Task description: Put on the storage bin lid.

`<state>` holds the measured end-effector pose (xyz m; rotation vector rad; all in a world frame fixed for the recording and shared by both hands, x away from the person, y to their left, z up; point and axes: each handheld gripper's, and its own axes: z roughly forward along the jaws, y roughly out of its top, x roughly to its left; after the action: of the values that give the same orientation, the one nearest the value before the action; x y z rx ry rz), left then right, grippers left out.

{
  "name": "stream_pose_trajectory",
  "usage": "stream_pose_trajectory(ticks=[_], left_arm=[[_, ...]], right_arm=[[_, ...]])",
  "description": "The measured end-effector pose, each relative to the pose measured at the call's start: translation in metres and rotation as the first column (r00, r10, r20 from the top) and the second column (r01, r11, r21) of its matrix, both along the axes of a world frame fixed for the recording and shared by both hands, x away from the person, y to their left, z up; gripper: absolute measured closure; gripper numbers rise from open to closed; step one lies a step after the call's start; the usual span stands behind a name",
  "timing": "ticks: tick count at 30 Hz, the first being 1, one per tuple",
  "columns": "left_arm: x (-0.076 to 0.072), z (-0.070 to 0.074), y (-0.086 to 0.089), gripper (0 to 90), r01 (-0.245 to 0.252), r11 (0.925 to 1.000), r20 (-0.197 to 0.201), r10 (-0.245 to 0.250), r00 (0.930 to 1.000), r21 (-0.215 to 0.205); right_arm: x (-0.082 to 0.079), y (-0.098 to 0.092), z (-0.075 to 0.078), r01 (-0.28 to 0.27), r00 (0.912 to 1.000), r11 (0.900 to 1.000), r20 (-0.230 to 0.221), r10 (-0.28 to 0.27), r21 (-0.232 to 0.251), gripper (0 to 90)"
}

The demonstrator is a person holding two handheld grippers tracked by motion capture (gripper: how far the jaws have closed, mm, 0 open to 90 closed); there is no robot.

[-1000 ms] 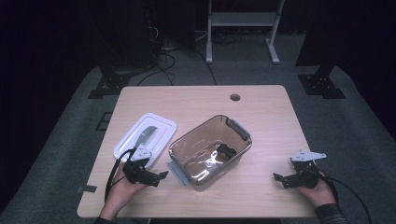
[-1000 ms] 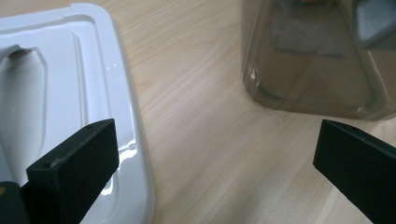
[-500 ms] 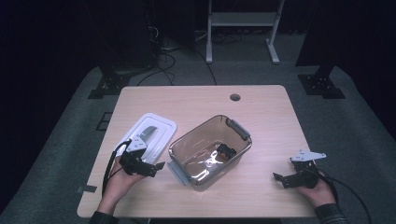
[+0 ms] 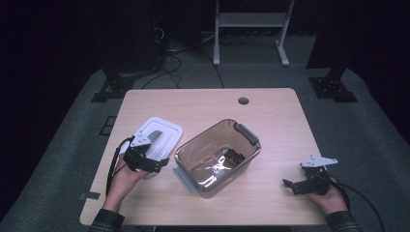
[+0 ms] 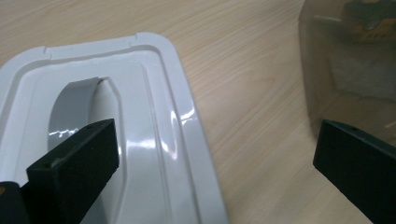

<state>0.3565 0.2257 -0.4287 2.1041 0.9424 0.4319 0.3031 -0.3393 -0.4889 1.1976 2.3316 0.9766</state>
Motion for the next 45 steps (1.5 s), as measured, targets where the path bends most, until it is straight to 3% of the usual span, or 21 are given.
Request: stream_pose_trajectory(ticks=[5,7,10,18,19,25,27,34,36,38,45], left_arm=[[0.008,0.002,0.002,0.0,-0.004,1.0000,-0.001,0.004,1.0000,0.002],[0.013,0.002,0.003,0.0,-0.014,0.9995,0.007,0.014,0.9999,-0.027],[0.019,0.002,0.004,0.0,-0.023,0.9997,0.000,0.023,0.9997,0.000],[0.033,0.000,0.007,0.0,-0.061,0.9980,0.015,0.061,0.9980,0.011],[0.035,-0.001,0.008,3.7,-0.069,0.9975,0.019,0.069,0.9975,0.018],[0.044,-0.007,0.013,4.8,-0.101,0.9946,0.004,0.101,0.9949,0.023],[0.050,-0.006,0.014,5.3,-0.113,0.9925,-0.006,0.114,0.9935,0.045],[0.061,-0.008,0.020,12.3,-0.146,0.9890,0.021,0.145,0.9892,0.023],[0.063,-0.009,0.021,13.7,-0.149,0.9886,0.015,0.148,0.9888,0.025],[0.069,-0.013,0.024,13.7,-0.160,0.9861,-0.022,0.161,0.9867,0.044],[0.076,-0.020,0.030,22.1,-0.173,0.9845,-0.059,0.175,0.9829,0.027]], right_arm=[[0.000,0.000,0.000,0.000,1.0000,1.000,0.000,0.000,0.000,0.0],[0.000,0.000,0.000,0.000,1.0000,1.000,0.000,0.000,0.000,0.0],[0.000,0.000,0.000,0.000,1.0000,1.000,0.000,0.000,0.000,0.0],[0.000,0.000,0.000,0.000,1.0000,1.000,0.000,0.000,0.000,0.0],[0.000,0.000,0.000,0.000,1.0000,1.000,0.000,0.000,0.000,0.0],[0.000,0.000,0.000,0.000,1.0000,1.000,0.000,0.000,0.000,0.0],[0.000,0.000,0.000,0.000,1.0000,1.000,0.000,0.000,0.000,0.0],[0.000,0.000,0.000,0.000,1.0000,1.000,0.000,0.000,0.000,0.0],[0.000,0.000,0.000,0.000,1.0000,1.000,0.000,0.000,0.000,0.0],[0.000,0.000,0.000,0.000,1.0000,1.000,0.000,0.000,0.000,0.0],[0.000,0.000,0.000,0.000,1.0000,1.000,0.000,0.000,0.000,0.0]])
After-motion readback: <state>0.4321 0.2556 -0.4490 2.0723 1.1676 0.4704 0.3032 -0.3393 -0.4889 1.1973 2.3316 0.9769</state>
